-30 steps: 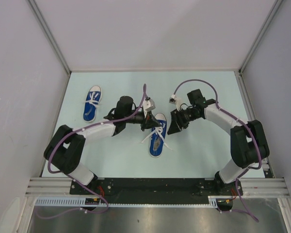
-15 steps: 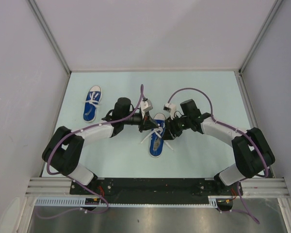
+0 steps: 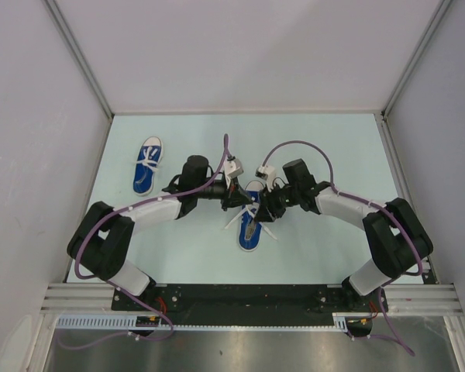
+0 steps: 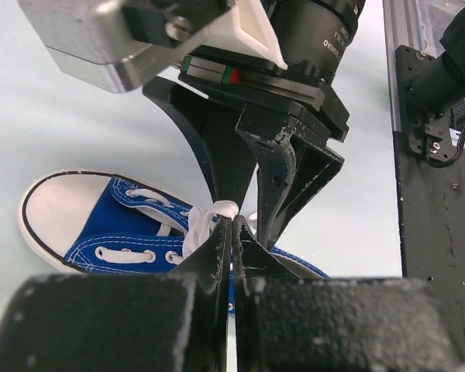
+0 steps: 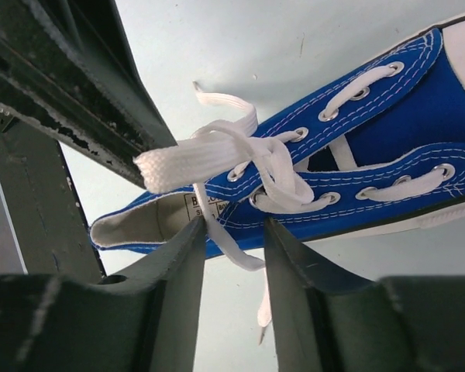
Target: Tie the shoes
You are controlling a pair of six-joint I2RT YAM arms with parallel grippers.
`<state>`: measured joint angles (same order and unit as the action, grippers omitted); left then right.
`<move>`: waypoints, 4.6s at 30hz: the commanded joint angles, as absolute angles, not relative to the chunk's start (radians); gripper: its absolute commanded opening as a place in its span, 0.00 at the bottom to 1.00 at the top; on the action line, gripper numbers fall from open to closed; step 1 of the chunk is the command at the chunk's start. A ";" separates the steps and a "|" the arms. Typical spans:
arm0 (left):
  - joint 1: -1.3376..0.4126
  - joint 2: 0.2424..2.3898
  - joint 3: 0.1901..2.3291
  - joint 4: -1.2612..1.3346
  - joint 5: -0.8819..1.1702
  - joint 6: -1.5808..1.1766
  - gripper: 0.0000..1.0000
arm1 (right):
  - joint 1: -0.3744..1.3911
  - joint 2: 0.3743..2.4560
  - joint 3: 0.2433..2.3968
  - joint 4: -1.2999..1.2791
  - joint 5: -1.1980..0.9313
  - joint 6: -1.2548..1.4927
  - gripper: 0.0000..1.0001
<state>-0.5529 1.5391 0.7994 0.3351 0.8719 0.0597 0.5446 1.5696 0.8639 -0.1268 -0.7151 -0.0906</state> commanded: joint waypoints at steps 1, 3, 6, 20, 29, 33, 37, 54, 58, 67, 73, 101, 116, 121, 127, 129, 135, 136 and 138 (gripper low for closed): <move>-0.543 1.525 0.813 0.388 0.916 0.048 0.00 | 0.551 1.563 0.842 -0.127 -0.732 -0.135 0.33; -0.541 1.508 0.813 0.393 0.919 0.035 0.00 | 0.548 1.554 0.839 -0.146 -0.730 -0.141 0.25; -0.543 1.473 0.811 0.376 0.934 0.026 0.00 | 0.537 1.540 0.834 -0.166 -0.726 -0.143 0.04; -0.505 1.381 0.776 0.134 0.893 0.144 0.00 | 0.489 1.513 0.831 -0.248 -0.735 -0.161 0.00; -0.499 1.440 0.779 0.019 0.796 0.224 0.00 | 0.449 1.519 0.831 -0.275 -0.736 -0.138 0.00; -0.499 1.517 0.831 -0.041 0.743 0.193 0.00 | 0.434 1.520 0.836 -0.252 -0.739 -0.110 0.00; -0.499 1.577 0.854 -0.064 0.687 0.175 0.00 | 0.420 1.525 0.836 -0.252 -0.745 -0.103 0.00; -0.523 1.629 0.897 -0.127 0.725 0.199 0.16 | 0.405 1.522 0.874 -0.227 -0.781 -0.061 0.00; -0.512 1.544 0.856 -0.097 0.758 0.213 0.26 | 0.403 1.522 0.888 -0.230 -0.779 -0.064 0.00; -0.468 1.390 0.819 -0.097 0.863 0.299 0.44 | 0.417 1.523 0.891 -0.244 -0.781 -0.084 0.00; -0.502 1.345 0.836 -0.029 0.900 0.428 0.38 | 0.420 1.513 0.891 -0.236 -0.798 -0.060 0.00; -0.598 1.644 1.025 -0.041 0.762 0.379 0.25 | 0.425 1.523 0.891 -0.178 -0.822 0.014 0.00; -0.598 1.644 1.016 -0.018 0.770 0.344 0.03 | 0.442 1.546 0.897 -0.147 -0.827 0.048 0.00; -0.598 1.641 1.008 -0.018 0.776 0.330 0.00 | 0.443 1.558 0.903 -0.124 -0.827 0.071 0.00; -0.589 1.620 0.985 0.050 0.767 0.276 0.00 | 0.448 1.572 0.908 -0.176 -0.828 0.038 0.00; -0.586 1.621 0.988 0.057 0.767 0.265 0.00 | 0.451 1.574 0.908 -0.196 -0.827 0.026 0.00; -0.586 1.634 1.009 0.008 0.755 0.293 0.21 | 0.456 1.568 0.908 -0.212 -0.821 0.008 0.00; -0.584 1.631 1.008 0.006 0.753 0.299 0.23 | 0.454 1.565 0.908 -0.212 -0.822 0.005 0.00; -0.583 1.625 1.008 -0.043 0.749 0.320 0.28 | 0.456 1.566 0.908 -0.212 -0.822 0.005 0.00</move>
<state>-0.5919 1.6562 0.9894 -0.0067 0.7425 0.2890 0.4507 1.5673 0.8684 -0.2111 -0.8101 0.0250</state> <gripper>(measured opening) 0.247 0.009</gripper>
